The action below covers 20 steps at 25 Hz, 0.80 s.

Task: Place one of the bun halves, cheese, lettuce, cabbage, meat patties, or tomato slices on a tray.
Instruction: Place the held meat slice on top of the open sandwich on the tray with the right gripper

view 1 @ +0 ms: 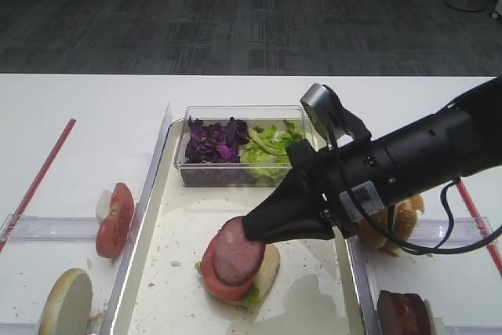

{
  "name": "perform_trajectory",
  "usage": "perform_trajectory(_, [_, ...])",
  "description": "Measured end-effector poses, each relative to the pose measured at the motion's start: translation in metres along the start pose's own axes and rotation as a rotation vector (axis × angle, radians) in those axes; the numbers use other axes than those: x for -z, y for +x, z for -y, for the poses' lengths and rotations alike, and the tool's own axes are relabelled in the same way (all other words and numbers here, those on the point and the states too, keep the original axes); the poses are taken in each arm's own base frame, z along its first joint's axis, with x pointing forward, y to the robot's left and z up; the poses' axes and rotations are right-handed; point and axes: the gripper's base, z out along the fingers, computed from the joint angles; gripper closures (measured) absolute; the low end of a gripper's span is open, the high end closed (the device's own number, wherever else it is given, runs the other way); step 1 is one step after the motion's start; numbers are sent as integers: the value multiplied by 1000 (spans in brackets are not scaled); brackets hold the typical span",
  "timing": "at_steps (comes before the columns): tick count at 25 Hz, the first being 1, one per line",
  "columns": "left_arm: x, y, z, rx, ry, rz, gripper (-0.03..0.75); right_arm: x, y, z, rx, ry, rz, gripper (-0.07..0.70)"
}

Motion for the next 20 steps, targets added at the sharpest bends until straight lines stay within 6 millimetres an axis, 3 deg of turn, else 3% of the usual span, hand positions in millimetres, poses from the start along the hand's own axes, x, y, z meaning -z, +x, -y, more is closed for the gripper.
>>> perform_trajectory(20, [0,0,0,0,0,0,97,-13,-10,29,-122,-37,93,510])
